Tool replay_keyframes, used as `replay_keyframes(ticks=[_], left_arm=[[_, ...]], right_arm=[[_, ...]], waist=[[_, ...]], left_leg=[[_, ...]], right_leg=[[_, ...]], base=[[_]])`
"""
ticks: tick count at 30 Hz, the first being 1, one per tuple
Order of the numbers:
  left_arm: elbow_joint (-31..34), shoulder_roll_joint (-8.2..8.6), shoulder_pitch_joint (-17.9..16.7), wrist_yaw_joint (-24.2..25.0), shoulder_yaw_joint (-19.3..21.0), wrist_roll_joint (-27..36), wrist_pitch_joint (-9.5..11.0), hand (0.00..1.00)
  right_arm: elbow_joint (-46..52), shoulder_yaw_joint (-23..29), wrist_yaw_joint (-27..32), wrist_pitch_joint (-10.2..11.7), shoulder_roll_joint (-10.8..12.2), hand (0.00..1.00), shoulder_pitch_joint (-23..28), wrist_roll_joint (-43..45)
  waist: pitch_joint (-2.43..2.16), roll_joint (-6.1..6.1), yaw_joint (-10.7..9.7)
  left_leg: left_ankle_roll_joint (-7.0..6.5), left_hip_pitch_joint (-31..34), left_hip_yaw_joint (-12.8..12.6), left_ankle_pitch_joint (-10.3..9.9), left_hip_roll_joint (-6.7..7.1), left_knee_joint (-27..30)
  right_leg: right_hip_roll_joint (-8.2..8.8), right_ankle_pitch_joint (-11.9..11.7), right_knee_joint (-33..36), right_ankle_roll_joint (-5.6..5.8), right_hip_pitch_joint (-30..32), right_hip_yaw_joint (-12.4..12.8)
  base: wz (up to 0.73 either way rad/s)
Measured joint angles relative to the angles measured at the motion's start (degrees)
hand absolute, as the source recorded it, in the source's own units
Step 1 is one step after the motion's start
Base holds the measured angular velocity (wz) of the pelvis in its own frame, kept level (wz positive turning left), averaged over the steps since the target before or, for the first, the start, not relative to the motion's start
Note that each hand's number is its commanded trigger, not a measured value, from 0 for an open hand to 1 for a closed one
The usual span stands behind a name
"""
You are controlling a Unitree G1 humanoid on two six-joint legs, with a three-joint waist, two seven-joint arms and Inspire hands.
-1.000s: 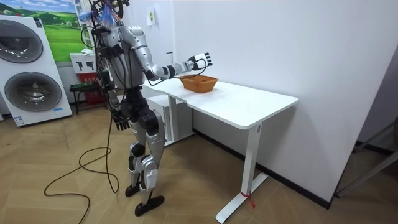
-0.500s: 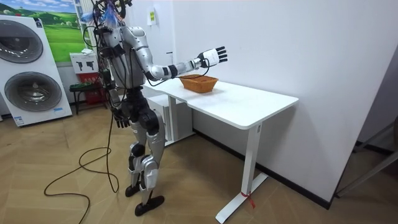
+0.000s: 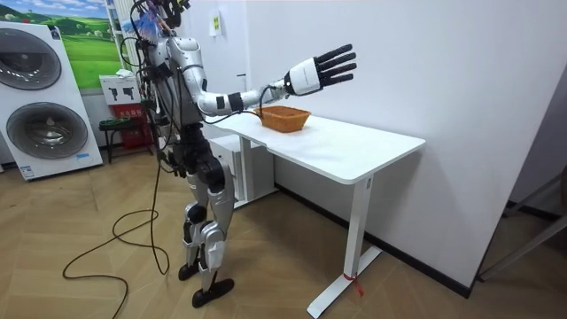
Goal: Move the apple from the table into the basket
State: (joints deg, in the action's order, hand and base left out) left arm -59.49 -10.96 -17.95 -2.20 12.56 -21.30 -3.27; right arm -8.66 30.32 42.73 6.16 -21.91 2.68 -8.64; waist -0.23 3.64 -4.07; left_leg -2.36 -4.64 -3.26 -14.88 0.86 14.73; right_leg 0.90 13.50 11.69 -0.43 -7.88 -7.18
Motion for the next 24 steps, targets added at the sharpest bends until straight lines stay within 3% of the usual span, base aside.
replay_keyframes(ticks=[8,14,18,24], left_arm=[[0.40,-0.18,0.14,-0.01,0.81,1.49,-0.43,0.00],[0.39,-0.18,0.25,0.04,0.81,0.88,-0.57,0.00],[-0.80,-0.19,0.79,-0.06,0.73,0.94,-0.24,0.00],[-1.17,0.14,0.66,-0.04,0.62,0.90,-0.20,0.00]], right_arm=[[-19.40,-0.53,2.20,-0.75,0.85,0.00,6.40,-5.01],[-34.45,-3.43,-1.35,-2.59,5.55,0.00,9.31,-5.61],[-41.88,-9.34,-4.98,-2.55,7.24,0.00,10.23,-4.73],[-47.80,-15.48,-10.54,-2.55,9.66,0.00,11.24,-4.49]], waist=[[-0.24,-0.62,-0.04],[-0.10,-0.90,0.06],[0.03,-1.08,0.39],[0.17,-1.53,2.78]], left_leg=[[0.01,-0.55,-1.44,0.02,-0.04,-0.94],[0.03,-1.08,-2.10,0.03,-0.14,-1.00],[0.00,-1.06,-2.20,0.00,-0.16,-1.01],[-0.06,-0.97,-2.19,-0.07,-0.10,-1.17]], right_leg=[[-0.23,-0.12,0.09,-0.01,0.22,2.00],[-0.35,-0.16,0.07,-0.09,0.01,2.35],[-0.34,-0.23,0.09,-0.08,-0.06,2.54],[-0.34,-0.25,-0.06,-0.02,0.46,3.01]], base=[[-0.10],[-0.06],[-0.01],[0.00]])
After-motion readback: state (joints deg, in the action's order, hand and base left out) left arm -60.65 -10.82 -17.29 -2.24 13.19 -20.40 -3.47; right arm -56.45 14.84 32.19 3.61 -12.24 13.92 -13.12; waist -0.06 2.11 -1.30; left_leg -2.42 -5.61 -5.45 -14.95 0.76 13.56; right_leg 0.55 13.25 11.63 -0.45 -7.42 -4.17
